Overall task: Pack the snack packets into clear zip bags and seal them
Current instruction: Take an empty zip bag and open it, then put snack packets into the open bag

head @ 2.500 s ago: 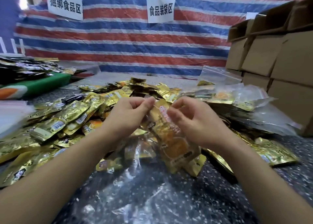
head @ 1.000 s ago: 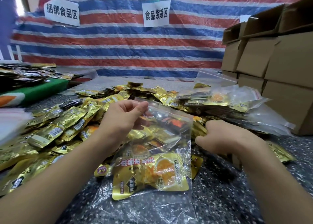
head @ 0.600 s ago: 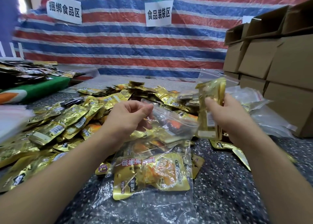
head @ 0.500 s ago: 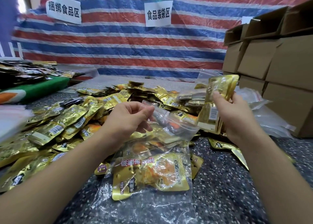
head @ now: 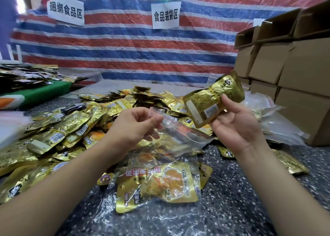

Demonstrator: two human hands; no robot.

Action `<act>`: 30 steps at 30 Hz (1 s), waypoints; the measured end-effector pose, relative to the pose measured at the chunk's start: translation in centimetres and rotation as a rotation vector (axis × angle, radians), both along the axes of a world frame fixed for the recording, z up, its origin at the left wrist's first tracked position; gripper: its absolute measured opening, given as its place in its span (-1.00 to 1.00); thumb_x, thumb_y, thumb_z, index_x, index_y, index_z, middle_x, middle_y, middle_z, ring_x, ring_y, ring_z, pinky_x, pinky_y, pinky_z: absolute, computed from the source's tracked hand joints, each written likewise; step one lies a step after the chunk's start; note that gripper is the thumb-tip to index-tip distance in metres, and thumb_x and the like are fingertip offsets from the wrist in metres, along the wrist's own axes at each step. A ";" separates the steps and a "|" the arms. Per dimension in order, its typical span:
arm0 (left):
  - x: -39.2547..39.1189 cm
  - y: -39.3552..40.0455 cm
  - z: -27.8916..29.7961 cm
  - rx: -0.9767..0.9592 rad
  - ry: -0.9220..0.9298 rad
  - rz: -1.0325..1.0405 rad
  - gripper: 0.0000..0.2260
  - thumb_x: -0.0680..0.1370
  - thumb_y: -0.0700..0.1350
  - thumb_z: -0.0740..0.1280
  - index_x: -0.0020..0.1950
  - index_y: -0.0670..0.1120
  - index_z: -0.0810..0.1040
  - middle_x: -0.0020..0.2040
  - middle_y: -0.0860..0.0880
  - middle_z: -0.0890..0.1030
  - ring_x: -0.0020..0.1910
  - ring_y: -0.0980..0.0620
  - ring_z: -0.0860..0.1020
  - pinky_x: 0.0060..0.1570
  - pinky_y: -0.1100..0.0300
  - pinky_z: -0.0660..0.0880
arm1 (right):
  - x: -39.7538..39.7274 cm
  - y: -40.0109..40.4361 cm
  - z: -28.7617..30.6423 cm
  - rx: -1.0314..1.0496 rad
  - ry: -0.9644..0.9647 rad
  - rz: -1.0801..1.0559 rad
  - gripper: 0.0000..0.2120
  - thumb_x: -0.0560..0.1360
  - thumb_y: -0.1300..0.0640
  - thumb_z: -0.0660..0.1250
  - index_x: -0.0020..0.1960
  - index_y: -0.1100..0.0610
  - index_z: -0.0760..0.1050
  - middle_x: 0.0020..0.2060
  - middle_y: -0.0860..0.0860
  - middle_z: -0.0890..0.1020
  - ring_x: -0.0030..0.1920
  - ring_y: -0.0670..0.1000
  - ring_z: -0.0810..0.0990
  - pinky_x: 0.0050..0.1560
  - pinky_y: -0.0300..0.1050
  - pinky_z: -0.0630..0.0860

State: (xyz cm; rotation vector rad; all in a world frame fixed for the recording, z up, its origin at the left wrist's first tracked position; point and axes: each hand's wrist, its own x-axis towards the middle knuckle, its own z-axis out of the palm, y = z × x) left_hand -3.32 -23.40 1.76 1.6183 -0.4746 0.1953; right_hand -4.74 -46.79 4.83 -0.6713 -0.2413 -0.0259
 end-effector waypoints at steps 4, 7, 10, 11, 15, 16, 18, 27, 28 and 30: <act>0.0 -0.1 0.0 0.007 -0.013 0.000 -0.79 0.41 0.02 0.41 -0.15 -0.12 0.63 -0.26 -0.06 0.70 -0.39 0.06 0.64 -0.41 0.28 0.55 | 0.0 0.4 -0.3 -0.094 -0.073 0.005 -0.63 0.46 0.22 0.28 0.26 0.23 0.48 0.09 0.16 0.68 0.19 0.12 0.65 0.15 0.07 0.61; -0.1 0.1 0.0 -0.005 -0.017 -0.001 -0.80 0.41 0.03 0.41 -0.16 -0.11 0.63 -0.26 -0.04 0.70 -0.38 0.06 0.64 -0.40 0.28 0.54 | 0.1 0.6 -0.4 -0.245 -0.144 0.002 -0.64 0.47 0.24 0.27 0.26 0.23 0.47 0.07 0.16 0.68 0.15 0.13 0.66 0.10 0.05 0.63; -0.2 0.3 0.1 -0.025 -0.022 0.006 -0.77 0.40 0.05 0.40 -0.16 -0.11 0.63 -0.25 -0.07 0.70 -0.37 0.05 0.64 -0.40 0.27 0.54 | 0.2 0.5 -0.6 -0.432 -0.195 0.006 -0.61 0.48 0.24 0.30 0.30 0.26 0.44 0.06 0.14 0.67 0.09 0.14 0.67 0.01 0.04 0.63; -0.2 0.3 0.2 -0.024 -0.025 0.008 -0.76 0.40 0.06 0.40 -0.16 -0.11 0.63 -0.24 -0.07 0.70 -0.37 0.05 0.64 -0.40 0.27 0.54 | 0.2 0.4 -0.7 -0.486 -0.207 -0.004 -0.60 0.48 0.24 0.32 0.31 0.27 0.44 0.06 0.15 0.67 0.09 0.15 0.67 0.01 0.06 0.62; -0.3 0.2 0.3 -0.034 -0.018 0.018 -0.75 0.40 0.06 0.38 -0.15 -0.12 0.62 -0.23 -0.05 0.71 -0.36 0.05 0.65 -0.39 0.26 0.55 | 0.1 0.2 -0.9 -0.842 -0.272 -0.170 -0.66 0.48 0.25 0.40 0.24 0.20 0.49 0.05 0.10 0.70 0.11 0.12 0.67 0.13 0.10 0.58; -0.3 0.1 0.3 -0.036 -0.017 0.020 -0.75 0.40 0.06 0.38 -0.14 -0.11 0.62 -0.23 -0.05 0.71 -0.36 0.05 0.65 -0.39 0.26 0.56 | 0.1 0.2 -1.0 -0.942 -0.288 -0.213 -0.67 0.48 0.27 0.41 0.23 0.15 0.50 0.06 0.08 0.70 0.12 0.09 0.67 0.15 0.09 0.57; -0.3 0.1 0.3 -0.034 -0.017 0.025 -0.75 0.40 0.07 0.38 -0.14 -0.11 0.63 -0.22 -0.05 0.71 -0.36 0.05 0.66 -0.40 0.27 0.55 | -0.1 0.4 -1.0 -1.061 -0.326 -0.201 -0.63 0.48 0.29 0.42 0.25 0.10 0.49 0.07 0.04 0.70 0.13 0.07 0.67 0.13 0.04 0.60; -0.6 -0.3 0.4 -0.011 -0.050 0.052 -0.72 0.44 0.08 0.32 -0.19 -0.10 0.67 -0.22 -0.06 0.72 -0.32 0.01 0.68 -0.39 0.28 0.55 | -1.1 1.5 -0.8 -1.223 -0.427 -0.132 -0.64 0.53 0.18 0.36 0.31 0.04 0.46 0.14 0.00 0.66 0.17 0.01 0.64 0.15 0.03 0.58; -0.6 -0.4 0.3 -0.011 -0.054 0.051 -0.72 0.45 0.08 0.31 -0.19 -0.11 0.67 -0.22 -0.06 0.72 -0.32 0.00 0.68 -0.39 0.28 0.55 | -1.1 1.5 -0.9 -1.216 -0.415 -0.136 -0.65 0.56 0.21 0.36 0.32 0.03 0.44 0.12 0.01 0.67 0.14 0.02 0.65 0.12 0.06 0.60; -0.7 -0.5 0.3 -0.016 -0.058 0.048 -0.71 0.45 0.09 0.30 -0.19 -0.11 0.67 -0.22 -0.06 0.72 -0.31 -0.01 0.69 -0.38 0.27 0.54 | -1.1 1.4 -1.0 -1.213 -0.383 -0.149 -0.66 0.56 0.22 0.36 0.29 -0.01 0.41 0.03 0.04 0.70 0.05 0.07 0.69 0.03 0.16 0.62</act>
